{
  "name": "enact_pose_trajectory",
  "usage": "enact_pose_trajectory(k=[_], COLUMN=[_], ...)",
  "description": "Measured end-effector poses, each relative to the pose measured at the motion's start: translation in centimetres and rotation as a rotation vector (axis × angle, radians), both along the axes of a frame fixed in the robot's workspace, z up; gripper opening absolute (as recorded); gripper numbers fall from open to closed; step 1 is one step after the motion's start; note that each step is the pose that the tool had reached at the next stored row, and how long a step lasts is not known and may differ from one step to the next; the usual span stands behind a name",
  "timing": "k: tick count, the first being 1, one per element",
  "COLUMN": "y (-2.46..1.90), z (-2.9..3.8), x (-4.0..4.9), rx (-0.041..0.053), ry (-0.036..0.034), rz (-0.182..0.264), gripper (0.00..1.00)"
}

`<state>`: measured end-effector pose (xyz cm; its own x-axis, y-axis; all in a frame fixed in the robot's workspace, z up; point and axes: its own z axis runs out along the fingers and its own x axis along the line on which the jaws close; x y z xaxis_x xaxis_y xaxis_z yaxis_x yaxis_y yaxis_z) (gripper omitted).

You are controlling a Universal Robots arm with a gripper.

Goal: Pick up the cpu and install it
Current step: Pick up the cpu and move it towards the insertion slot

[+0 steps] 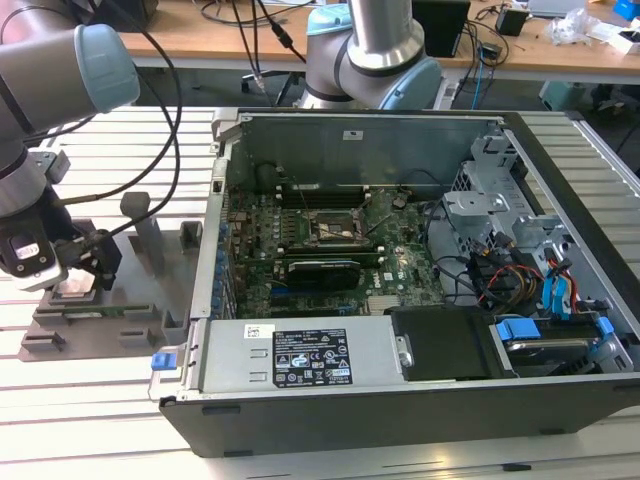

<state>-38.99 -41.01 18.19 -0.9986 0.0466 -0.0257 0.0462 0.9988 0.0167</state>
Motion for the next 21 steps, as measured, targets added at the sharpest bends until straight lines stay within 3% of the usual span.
enact_pose_trajectory(k=[7,11,13,19,21], y=[0.0,0.0,0.0,0.0,0.01], z=[0.0,0.0,0.0,0.0,0.4], x=[0.0,0.0,0.0,0.0,0.0], rx=[0.0,0.0,0.0,0.0,-0.0013], ry=[-0.0001,0.0,0.0,0.0,-0.0001], rz=[0.0,0.0,0.0,0.0,0.0], gripper=[0.83,0.58,0.55,0.55,0.55])
